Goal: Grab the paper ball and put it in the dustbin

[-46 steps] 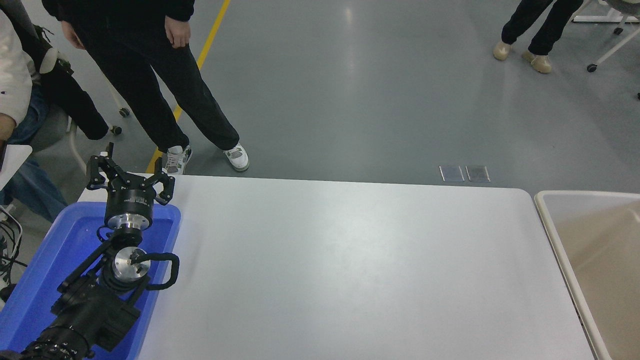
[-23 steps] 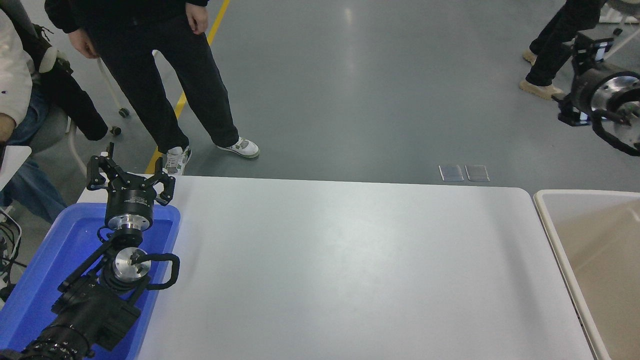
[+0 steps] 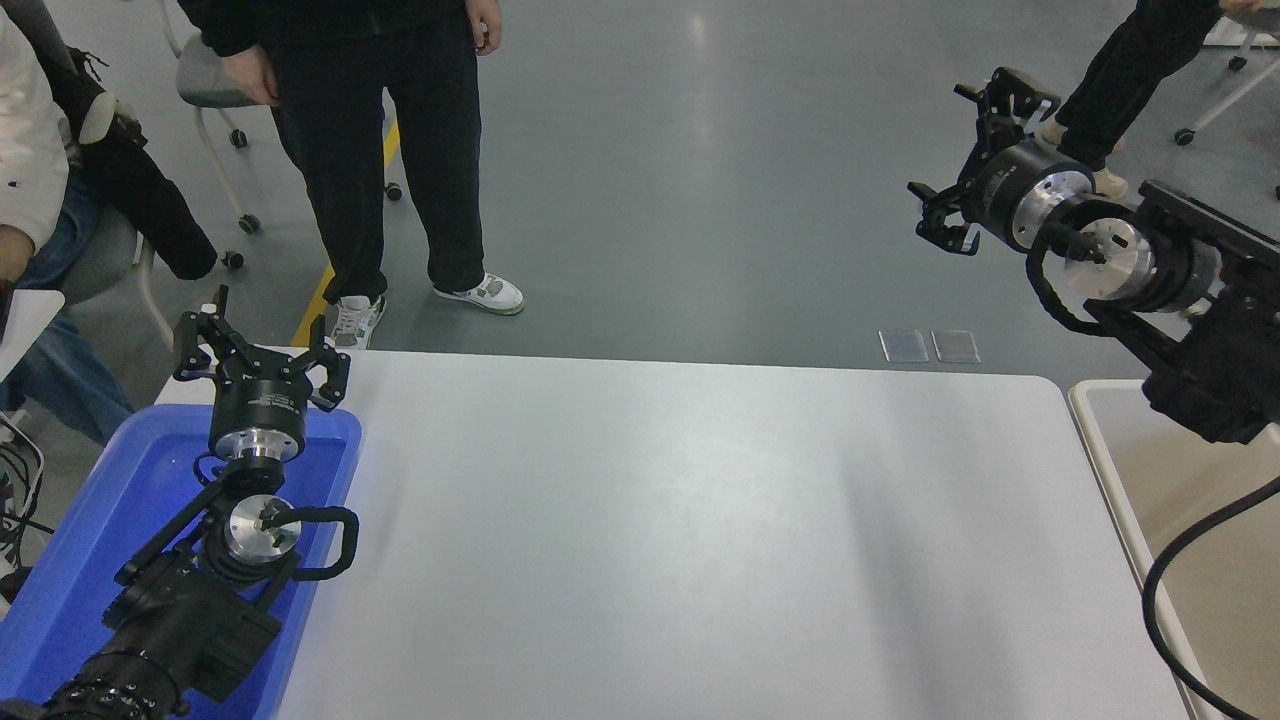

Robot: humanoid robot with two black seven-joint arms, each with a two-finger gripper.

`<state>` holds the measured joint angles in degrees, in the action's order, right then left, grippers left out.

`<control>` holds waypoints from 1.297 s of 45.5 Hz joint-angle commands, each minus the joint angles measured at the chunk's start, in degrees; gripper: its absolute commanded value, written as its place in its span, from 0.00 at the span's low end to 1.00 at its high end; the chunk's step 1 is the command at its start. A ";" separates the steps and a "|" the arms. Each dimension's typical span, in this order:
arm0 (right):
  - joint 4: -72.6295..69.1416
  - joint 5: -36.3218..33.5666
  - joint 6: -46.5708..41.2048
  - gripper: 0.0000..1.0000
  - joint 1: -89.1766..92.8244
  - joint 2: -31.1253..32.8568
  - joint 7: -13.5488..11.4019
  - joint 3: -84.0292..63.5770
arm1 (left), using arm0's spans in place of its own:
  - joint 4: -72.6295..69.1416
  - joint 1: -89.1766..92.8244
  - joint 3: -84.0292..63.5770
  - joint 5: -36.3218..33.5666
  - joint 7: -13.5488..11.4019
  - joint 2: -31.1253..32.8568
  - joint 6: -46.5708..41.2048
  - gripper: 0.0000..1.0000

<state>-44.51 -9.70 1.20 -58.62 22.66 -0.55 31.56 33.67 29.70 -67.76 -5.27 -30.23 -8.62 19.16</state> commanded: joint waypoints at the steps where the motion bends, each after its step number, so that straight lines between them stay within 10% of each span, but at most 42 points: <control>1: 5.48 -0.58 -5.94 1.00 5.44 -6.48 1.69 6.75 | 0.00 0.01 0.00 0.00 0.00 -0.08 0.00 0.99; 59: 14.37 -0.58 -13.95 1.00 18.10 -12.72 1.78 18.53 | 0.00 0.01 0.00 0.00 0.00 0.01 0.00 0.99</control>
<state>-30.75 -10.28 -12.43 -40.54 10.22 1.23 48.95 33.66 29.69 -67.76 -5.27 -30.23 -8.62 19.16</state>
